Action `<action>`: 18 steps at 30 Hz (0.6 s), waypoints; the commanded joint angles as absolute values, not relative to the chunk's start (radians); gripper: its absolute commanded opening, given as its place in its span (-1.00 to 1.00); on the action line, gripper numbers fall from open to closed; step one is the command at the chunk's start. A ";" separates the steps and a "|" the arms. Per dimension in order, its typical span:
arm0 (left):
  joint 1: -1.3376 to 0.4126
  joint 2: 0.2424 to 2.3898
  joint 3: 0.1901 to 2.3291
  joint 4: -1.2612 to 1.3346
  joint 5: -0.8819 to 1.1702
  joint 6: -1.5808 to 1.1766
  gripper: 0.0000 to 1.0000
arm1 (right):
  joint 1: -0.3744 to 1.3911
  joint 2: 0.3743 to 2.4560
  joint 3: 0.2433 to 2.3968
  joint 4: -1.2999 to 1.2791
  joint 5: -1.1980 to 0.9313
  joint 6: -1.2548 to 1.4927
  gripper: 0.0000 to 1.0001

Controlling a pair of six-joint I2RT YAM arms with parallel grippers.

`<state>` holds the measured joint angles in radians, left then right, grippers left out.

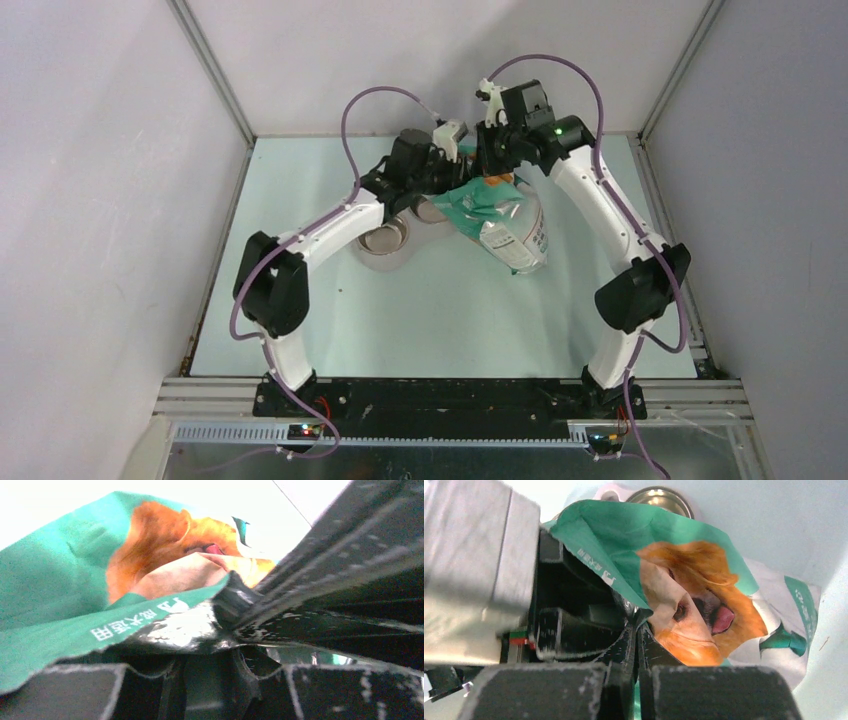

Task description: Serve the pet food

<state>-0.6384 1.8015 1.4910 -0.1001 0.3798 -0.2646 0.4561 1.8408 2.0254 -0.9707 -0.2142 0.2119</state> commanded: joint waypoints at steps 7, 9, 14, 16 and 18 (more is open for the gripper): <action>-0.556 1.789 1.537 -0.241 0.523 -0.544 -1.00 | 0.434 1.708 1.908 -0.956 -0.155 0.101 -1.00; -0.529 1.779 1.523 -0.199 0.525 -0.596 -1.00 | 0.433 1.703 1.910 -0.960 -0.145 0.100 -1.00; -0.462 1.767 1.511 -0.072 0.568 -0.759 -1.00 | 0.434 1.694 1.921 -0.973 -0.113 0.089 -1.00; -0.436 1.764 1.518 -0.060 0.569 -0.792 -1.00 | 0.434 1.689 1.926 -0.976 -0.098 0.075 -1.00; -0.424 1.751 1.523 -0.070 0.549 -0.794 -1.00 | 0.434 1.684 1.931 -0.979 -0.081 0.055 -1.00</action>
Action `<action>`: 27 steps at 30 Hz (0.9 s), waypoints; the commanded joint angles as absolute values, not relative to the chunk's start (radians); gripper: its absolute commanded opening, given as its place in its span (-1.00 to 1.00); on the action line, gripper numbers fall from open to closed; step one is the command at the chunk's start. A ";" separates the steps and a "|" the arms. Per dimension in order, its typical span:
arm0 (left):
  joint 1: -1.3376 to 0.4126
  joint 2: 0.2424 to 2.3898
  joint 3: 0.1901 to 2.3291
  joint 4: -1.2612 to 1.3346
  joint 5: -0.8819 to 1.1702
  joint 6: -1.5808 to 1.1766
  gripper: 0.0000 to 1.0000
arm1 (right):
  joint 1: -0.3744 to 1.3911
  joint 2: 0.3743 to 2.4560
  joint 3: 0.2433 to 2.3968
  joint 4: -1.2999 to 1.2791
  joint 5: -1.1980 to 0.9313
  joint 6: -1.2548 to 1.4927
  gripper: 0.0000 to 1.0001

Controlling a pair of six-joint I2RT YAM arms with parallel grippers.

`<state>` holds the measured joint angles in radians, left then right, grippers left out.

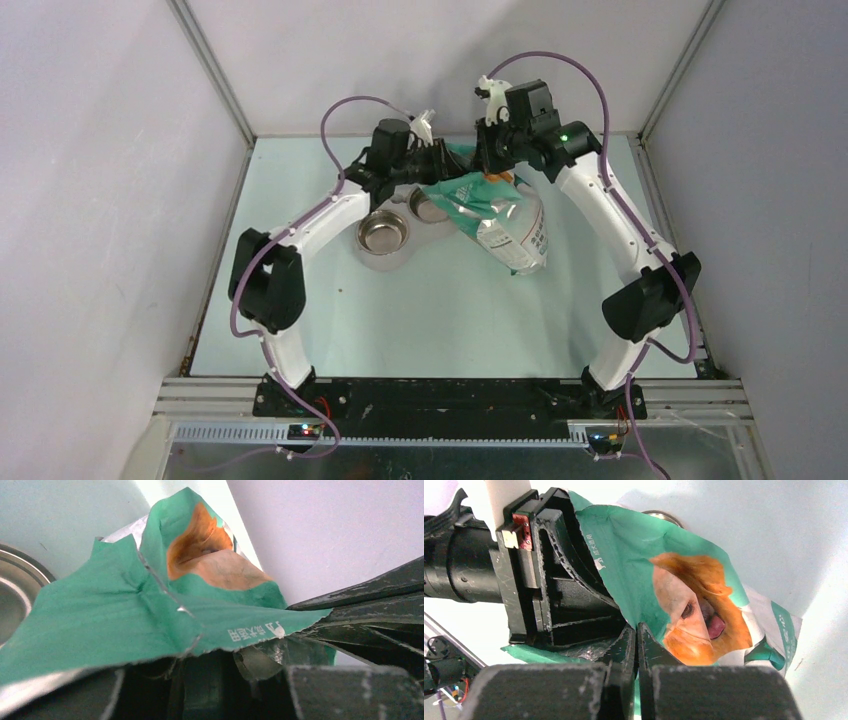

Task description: Serve the pet food

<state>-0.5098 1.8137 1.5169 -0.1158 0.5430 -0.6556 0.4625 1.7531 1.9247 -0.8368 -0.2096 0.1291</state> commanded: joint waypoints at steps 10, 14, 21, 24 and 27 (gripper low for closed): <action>-0.364 1.663 1.559 -0.122 0.472 -0.758 -1.00 | 0.431 1.620 1.924 -0.981 -0.045 0.002 -1.00; -0.357 1.636 1.586 -0.179 0.425 -0.715 -1.00 | 0.412 1.614 1.943 -0.974 -0.039 0.003 -1.00; -0.315 1.600 1.542 -0.119 0.471 -0.784 -1.00 | 0.387 1.648 2.052 -0.981 -0.032 -0.028 -1.00; -0.267 1.599 1.486 0.001 0.526 -0.909 -1.00 | 0.386 1.653 2.078 -0.983 -0.023 -0.048 -1.00; -0.243 1.603 1.454 0.085 0.594 -0.987 -1.00 | 0.384 1.649 2.079 -0.987 -0.006 -0.065 -1.00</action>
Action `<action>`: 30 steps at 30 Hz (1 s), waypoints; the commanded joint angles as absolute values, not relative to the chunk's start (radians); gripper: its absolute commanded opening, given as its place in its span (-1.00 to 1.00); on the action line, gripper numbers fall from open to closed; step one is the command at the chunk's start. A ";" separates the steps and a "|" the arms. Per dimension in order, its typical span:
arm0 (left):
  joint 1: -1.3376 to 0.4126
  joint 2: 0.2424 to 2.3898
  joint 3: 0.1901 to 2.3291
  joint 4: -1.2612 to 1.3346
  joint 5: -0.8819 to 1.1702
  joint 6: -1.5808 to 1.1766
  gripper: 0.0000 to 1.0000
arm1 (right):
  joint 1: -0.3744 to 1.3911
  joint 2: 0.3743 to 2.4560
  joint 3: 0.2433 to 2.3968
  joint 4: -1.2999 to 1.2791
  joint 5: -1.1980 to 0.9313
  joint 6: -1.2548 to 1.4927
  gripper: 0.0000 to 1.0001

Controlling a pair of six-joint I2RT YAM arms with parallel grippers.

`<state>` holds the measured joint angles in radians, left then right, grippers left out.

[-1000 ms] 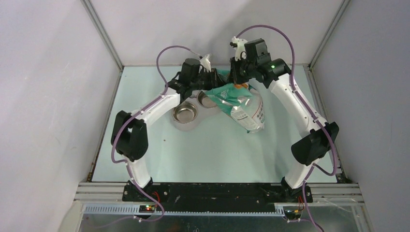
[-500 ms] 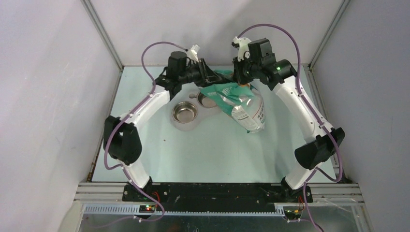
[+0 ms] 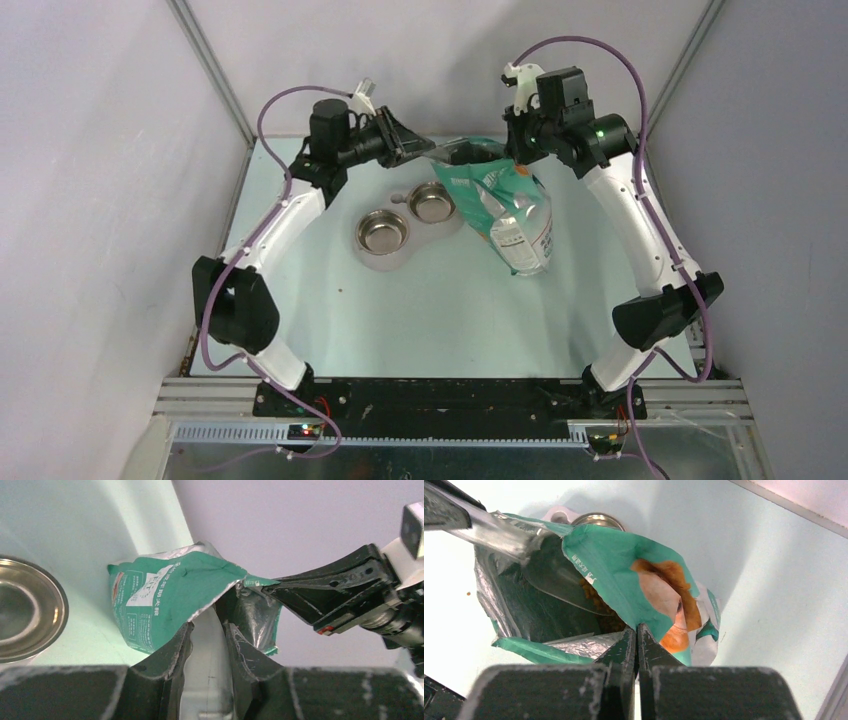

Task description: Serve the pet food

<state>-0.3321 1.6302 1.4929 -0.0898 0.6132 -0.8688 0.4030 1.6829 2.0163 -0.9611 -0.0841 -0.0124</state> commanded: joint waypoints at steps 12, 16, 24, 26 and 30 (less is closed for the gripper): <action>-0.201 1.620 1.348 0.387 0.675 -1.284 -1.00 | 0.382 1.624 2.087 -1.011 0.063 -0.144 -1.00; -0.197 1.625 1.319 0.433 0.678 -1.344 -1.00 | 0.383 1.613 2.095 -1.009 0.071 -0.157 -1.00; -0.195 1.653 1.337 0.469 0.714 -1.417 -1.00 | 0.391 1.594 2.110 -0.991 0.113 -0.198 -1.00; -0.197 1.658 1.338 0.470 0.721 -1.434 -1.00 | 0.394 1.600 2.125 -0.993 0.124 -0.202 -1.00; -0.204 1.673 1.335 0.498 0.740 -1.457 -1.00 | 0.399 1.612 2.143 -0.996 0.145 -0.213 -1.00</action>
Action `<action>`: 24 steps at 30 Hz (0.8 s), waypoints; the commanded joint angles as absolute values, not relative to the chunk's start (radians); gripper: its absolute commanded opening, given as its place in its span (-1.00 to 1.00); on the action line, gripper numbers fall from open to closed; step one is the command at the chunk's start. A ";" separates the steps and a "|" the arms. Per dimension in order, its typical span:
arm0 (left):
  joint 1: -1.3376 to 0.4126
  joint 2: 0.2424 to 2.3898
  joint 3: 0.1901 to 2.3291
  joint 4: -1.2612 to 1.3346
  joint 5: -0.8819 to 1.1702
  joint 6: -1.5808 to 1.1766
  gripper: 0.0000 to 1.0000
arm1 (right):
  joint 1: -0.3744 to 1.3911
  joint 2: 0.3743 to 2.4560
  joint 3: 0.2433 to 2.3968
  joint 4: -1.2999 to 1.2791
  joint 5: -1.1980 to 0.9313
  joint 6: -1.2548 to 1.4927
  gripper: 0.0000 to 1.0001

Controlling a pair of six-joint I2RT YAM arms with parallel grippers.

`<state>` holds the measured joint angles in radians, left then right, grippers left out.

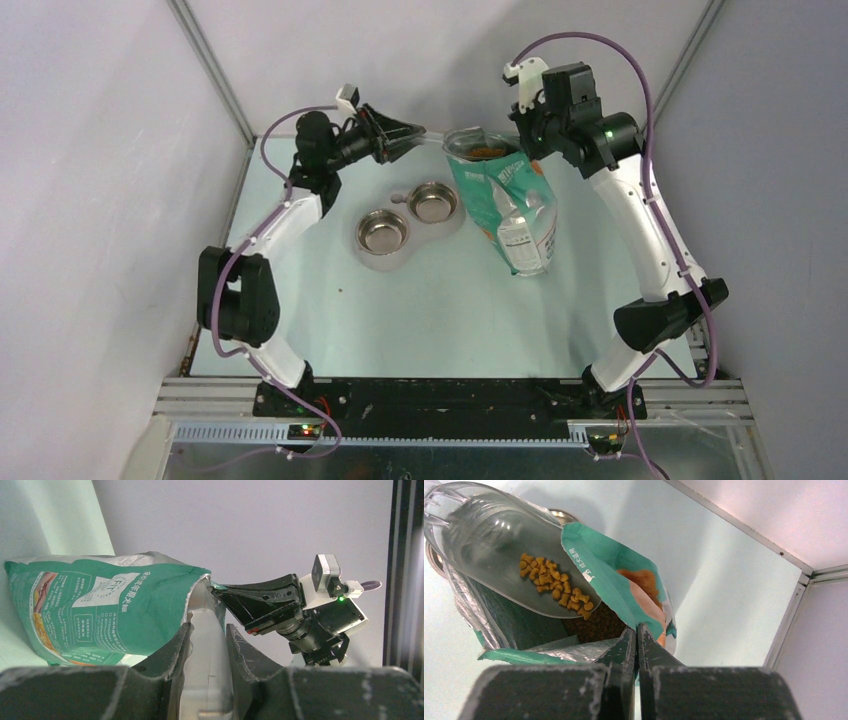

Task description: Serve the pet food

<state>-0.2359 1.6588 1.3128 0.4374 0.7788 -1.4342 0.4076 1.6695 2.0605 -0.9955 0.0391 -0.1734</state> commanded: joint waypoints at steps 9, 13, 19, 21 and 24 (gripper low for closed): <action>-0.253 1.679 1.669 -0.056 0.781 -0.816 -1.00 | 0.400 1.682 2.287 -0.988 0.092 -0.212 -1.00; -0.324 1.705 1.867 -0.400 0.697 -0.457 -1.00 | 0.405 1.726 2.362 -0.974 0.050 -0.195 -1.00; -0.449 1.714 1.963 -0.564 0.531 -0.142 -1.00 | 0.421 1.729 2.352 -0.927 -0.013 -0.153 -1.00; -0.462 1.743 1.994 -0.579 0.530 -0.141 -1.00 | 0.432 1.727 2.339 -0.924 -0.028 -0.136 -1.00; -0.474 1.788 2.048 -0.600 0.551 -0.189 -1.00 | 0.443 1.720 2.310 -0.922 -0.041 -0.116 -1.00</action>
